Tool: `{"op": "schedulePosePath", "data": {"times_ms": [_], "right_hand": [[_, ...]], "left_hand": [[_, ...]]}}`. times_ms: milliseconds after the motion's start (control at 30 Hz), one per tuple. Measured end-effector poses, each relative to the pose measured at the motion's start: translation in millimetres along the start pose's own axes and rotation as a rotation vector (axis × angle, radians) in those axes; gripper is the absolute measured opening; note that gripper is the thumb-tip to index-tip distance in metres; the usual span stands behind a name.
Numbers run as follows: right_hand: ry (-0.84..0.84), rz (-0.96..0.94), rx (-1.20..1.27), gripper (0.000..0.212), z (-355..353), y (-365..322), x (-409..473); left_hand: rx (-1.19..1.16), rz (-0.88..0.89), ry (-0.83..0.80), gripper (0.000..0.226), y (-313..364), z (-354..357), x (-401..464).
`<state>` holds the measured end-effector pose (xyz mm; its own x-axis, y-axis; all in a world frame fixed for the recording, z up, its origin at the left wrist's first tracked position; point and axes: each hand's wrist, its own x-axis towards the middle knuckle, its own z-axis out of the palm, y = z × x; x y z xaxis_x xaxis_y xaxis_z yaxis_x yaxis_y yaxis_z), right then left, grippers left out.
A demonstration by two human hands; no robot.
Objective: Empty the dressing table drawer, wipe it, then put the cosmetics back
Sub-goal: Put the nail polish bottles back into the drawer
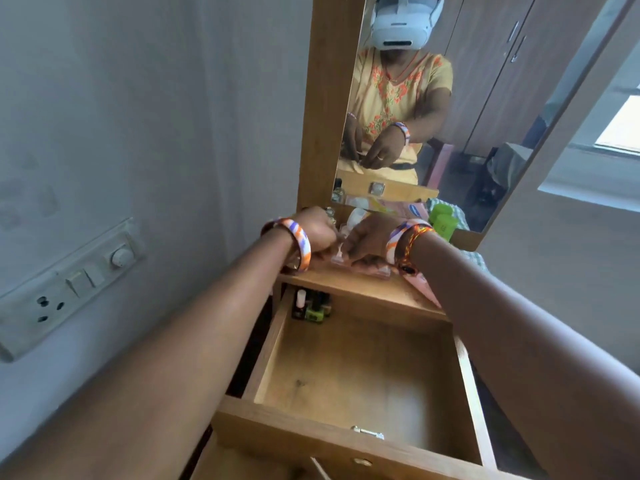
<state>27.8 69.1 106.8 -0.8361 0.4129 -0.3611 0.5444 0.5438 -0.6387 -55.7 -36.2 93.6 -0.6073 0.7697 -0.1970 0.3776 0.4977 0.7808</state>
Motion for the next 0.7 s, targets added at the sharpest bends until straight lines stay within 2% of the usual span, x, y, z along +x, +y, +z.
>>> {"op": "schedulePosePath", "data": {"times_ms": [100, 167, 300, 467, 700], "right_hand": [[0.188, -0.063, 0.027, 0.011, -20, -10, 12], [0.279, -0.128, -0.008, 0.014, -26, -15, 21], [0.398, -0.227, -0.255, 0.022, -20, -20, 41], [0.32, -0.271, -0.472, 0.039, -5, -20, 65], [0.3, -0.298, -0.499, 0.037, 1, -16, 85]], "left_hand": [[0.086, 0.1, 0.184, 0.022, 15, -24, 10], [0.154, 0.139, 0.303, 0.024, 19, -35, 17], [0.233, 0.135, 0.407, 0.019, 16, -49, 34], [0.312, 0.105, 0.335, 0.024, 6, -49, 52], [0.441, 0.043, 0.152, 0.032, -7, -45, 70]]}}
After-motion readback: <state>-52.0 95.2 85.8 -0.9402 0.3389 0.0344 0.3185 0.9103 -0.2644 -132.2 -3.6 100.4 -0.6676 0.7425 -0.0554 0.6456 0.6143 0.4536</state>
